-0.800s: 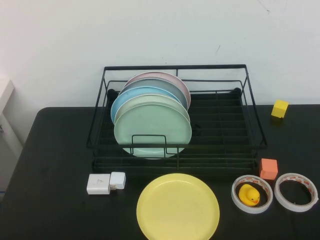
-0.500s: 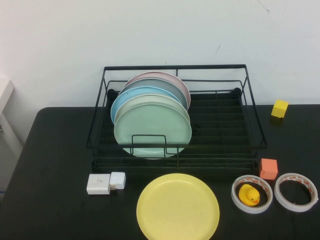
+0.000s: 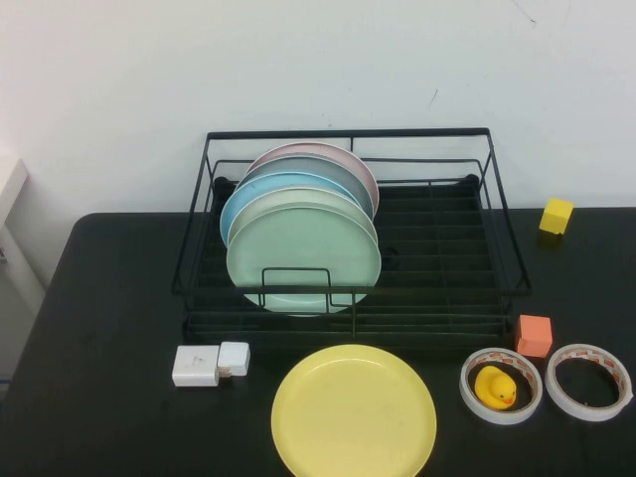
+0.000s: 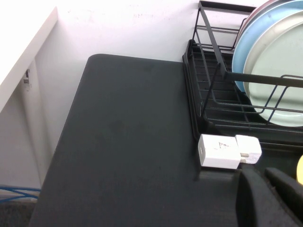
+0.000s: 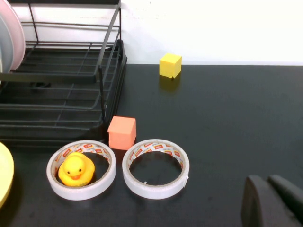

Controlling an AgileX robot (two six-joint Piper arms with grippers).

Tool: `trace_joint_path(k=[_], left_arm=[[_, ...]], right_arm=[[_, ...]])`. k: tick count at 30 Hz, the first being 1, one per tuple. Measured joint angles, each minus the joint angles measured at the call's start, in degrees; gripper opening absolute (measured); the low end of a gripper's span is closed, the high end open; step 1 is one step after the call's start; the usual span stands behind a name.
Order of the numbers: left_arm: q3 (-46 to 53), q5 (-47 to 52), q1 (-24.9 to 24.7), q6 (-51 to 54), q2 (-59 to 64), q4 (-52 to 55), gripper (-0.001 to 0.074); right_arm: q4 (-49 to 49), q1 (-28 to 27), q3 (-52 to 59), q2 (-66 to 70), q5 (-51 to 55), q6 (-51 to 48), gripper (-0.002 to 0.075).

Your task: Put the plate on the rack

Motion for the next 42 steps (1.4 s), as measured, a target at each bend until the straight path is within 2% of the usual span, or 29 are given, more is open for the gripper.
trace_joint_path(k=[35, 39, 42], left_arm=[[0.0, -0.2, 0.0, 1.3, 0.0, 0.5, -0.0002], [0.1, -3.8, 0.0, 2.3, 0.0, 1.0, -0.0001], [0.1, -13.8, 0.0, 2.5, 0.0, 1.0, -0.0001]], right_arm=[[0.0, 0.0, 0.0, 0.0, 0.0, 0.0, -0.0002], [0.0, 0.0, 0.4, 0.0, -2.1, -0.4, -0.0002], [0.0, 0.0, 0.7, 0.0, -8.6, -2.0, -0.0002]])
